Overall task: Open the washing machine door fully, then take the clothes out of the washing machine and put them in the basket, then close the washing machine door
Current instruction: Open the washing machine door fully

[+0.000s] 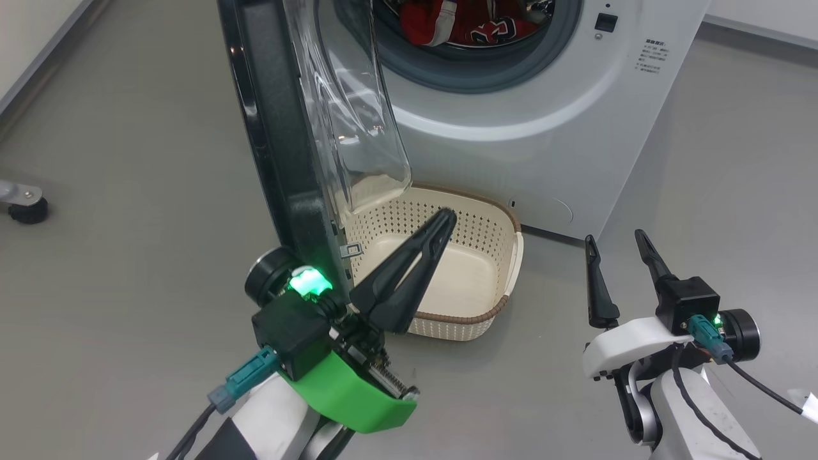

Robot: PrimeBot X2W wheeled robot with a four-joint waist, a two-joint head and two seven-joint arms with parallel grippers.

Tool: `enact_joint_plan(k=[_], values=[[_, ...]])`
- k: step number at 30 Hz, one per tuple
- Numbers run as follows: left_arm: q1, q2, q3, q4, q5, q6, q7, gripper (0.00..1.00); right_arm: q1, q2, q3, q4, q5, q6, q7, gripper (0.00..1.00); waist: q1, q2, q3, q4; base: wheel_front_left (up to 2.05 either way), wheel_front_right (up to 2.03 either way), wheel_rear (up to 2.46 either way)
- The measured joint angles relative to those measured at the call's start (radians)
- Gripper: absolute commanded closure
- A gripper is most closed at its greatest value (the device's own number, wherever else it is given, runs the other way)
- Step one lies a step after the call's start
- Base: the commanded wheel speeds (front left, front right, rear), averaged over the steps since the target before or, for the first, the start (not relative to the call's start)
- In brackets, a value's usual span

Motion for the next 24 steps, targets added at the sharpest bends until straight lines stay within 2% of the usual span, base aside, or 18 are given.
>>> enact_joint_plan(k=[7, 16, 24], values=[[0.075, 0.053, -0.016, 0.111, 0.0, 0.0, 0.0, 1.0, 0.0, 0.002, -0.003, 0.0, -0.003, 0.001, 0.0, 0.0, 0.0, 0.0, 0.007, 0.001, 0.0, 0.0, 0.0], [0.102, 0.063, 0.083, 0.234, 0.0, 0.0, 0.001, 1.0, 0.0, 0.003, 0.0, 0.0, -0.02, 0.001, 0.0, 0.0, 0.0, 0.0, 0.029, -0.003, 0.0, 0.0, 0.0], [0.093, 0.059, 0.116, 0.288, -0.003, 0.0, 0.001, 1.0, -0.001, 0.004, 0.005, 0.001, -0.029, 0.001, 0.0, 0.0, 0.0, 0.0, 0.056, -0.02, 0.0, 0.0, 0.0]])
